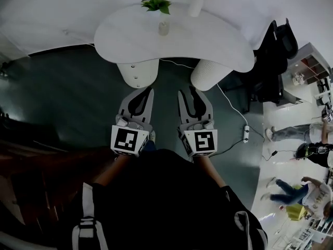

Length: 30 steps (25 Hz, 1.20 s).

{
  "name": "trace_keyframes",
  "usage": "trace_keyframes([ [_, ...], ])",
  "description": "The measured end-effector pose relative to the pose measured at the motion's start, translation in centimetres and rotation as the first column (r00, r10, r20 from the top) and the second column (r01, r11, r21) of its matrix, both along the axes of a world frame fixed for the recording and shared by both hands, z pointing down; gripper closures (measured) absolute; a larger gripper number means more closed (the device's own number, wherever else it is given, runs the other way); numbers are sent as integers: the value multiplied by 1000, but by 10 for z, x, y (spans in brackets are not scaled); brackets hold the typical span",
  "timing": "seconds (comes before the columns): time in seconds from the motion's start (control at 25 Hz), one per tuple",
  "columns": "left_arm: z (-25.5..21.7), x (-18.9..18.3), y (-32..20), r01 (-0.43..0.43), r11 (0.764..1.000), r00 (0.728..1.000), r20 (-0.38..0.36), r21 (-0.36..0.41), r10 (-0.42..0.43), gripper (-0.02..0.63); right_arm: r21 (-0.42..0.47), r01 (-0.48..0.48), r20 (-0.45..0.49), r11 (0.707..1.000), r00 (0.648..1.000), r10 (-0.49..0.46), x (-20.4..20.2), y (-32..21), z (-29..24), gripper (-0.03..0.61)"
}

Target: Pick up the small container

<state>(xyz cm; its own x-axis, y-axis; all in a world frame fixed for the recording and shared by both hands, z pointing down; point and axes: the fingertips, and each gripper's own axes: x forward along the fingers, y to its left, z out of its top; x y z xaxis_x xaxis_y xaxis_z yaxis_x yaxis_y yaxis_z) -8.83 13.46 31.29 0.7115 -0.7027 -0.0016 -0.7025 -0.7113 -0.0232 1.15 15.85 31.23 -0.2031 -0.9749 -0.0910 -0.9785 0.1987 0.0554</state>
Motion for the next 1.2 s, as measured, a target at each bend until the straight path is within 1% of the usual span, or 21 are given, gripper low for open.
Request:
trace_keyframes([
  [0.08,3,0,-23,-10,1000,1000,5,-23,10,607,-11,-12,5,1000,1000,12,0,-24,3,443],
  [0.2,5,0,-50,-34,999,999,9,-28,34,607,-43,-31,5,999,1000,31,-2,-53,5,439],
  [0.28,5,0,-61,-41,999,999,-5,-35,40,607,-55,-37,-7,998,999,36,-4,-65,5,435],
  [0.44,11,0,-88,-54,997,998,-16,-60,53,607,-31,-35,3,999,999,35,-8,-92,6,430],
  [0.52,14,1,-102,-64,995,998,-23,-70,63,607,-35,-42,13,999,999,42,-9,-106,7,430],
  [0.64,16,2,-115,-79,995,996,-33,-57,78,607,-43,-49,7,998,999,49,-7,-119,13,425],
  [0.88,24,3,-141,-83,992,996,-30,-92,80,607,-45,-53,5,998,999,53,-4,-151,20,420],
  [1.08,27,13,-169,-79,993,997,-29,-86,77,607,-62,-53,7,997,999,54,7,-184,25,400],
  [1.2,26,20,-190,-79,995,996,-33,-58,77,607,-55,-31,10,998,999,31,13,-206,29,390],
])
